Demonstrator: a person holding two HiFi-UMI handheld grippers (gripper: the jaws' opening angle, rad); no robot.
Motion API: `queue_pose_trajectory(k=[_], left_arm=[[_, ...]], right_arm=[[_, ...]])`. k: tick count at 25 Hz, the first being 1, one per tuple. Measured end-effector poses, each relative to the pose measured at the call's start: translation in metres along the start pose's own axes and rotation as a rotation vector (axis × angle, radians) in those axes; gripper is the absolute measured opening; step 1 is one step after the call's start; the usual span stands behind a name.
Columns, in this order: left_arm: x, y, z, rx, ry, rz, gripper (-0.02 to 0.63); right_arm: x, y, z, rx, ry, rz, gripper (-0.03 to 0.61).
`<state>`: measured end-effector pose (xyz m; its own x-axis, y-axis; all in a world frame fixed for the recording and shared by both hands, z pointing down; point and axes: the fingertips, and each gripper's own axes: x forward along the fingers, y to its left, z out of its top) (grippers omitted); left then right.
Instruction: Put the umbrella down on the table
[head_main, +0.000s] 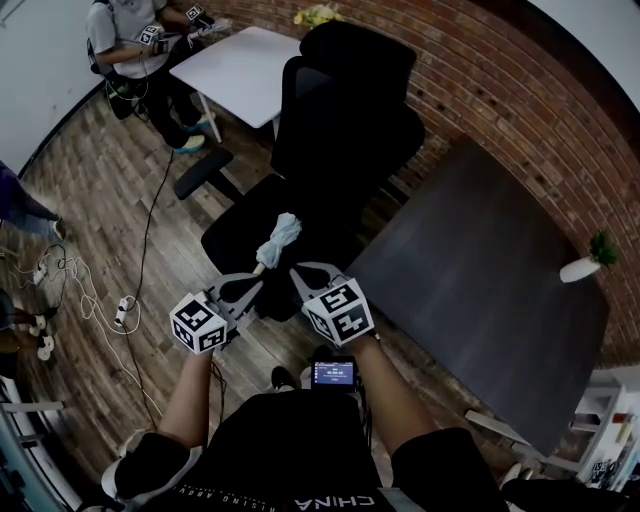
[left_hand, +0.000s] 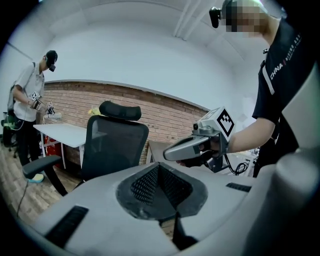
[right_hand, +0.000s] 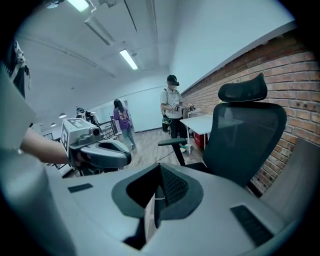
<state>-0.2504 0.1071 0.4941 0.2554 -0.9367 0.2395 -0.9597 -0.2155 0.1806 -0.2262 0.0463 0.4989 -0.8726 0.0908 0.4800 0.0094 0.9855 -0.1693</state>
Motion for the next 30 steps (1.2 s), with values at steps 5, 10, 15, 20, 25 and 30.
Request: queue_pose_trajectory(k=[5, 10, 15, 20, 25, 30], left_arm=[[0.025, 0.011, 0.003, -0.062, -0.011, 0.012, 0.002], [0.057, 0.014, -0.019, -0.112, 0.094, 0.021, 0.002], [0.073, 0.022, -0.037, -0.105, 0.145, 0.084, 0.002], [0.085, 0.029, -0.045, -0.109, 0.168, 0.06, 0.002], [0.101, 0.048, -0.056, -0.102, 0.215, 0.048, 0.002], [0.112, 0.077, -0.072, -0.106, 0.265, 0.061, 0.002]], right_arm=[[0.005, -0.017, -0.005, -0.007, 0.014, 0.039, 0.007], [0.014, -0.033, -0.023, -0.025, 0.06, 0.096, 0.007], [0.023, -0.041, -0.036, -0.035, 0.079, 0.135, 0.006], [0.037, -0.045, -0.04, -0.031, 0.093, 0.152, 0.007], [0.054, -0.06, -0.04, 0.003, 0.084, 0.131, 0.007], [0.073, -0.077, -0.042, 0.05, 0.083, 0.105, 0.006]])
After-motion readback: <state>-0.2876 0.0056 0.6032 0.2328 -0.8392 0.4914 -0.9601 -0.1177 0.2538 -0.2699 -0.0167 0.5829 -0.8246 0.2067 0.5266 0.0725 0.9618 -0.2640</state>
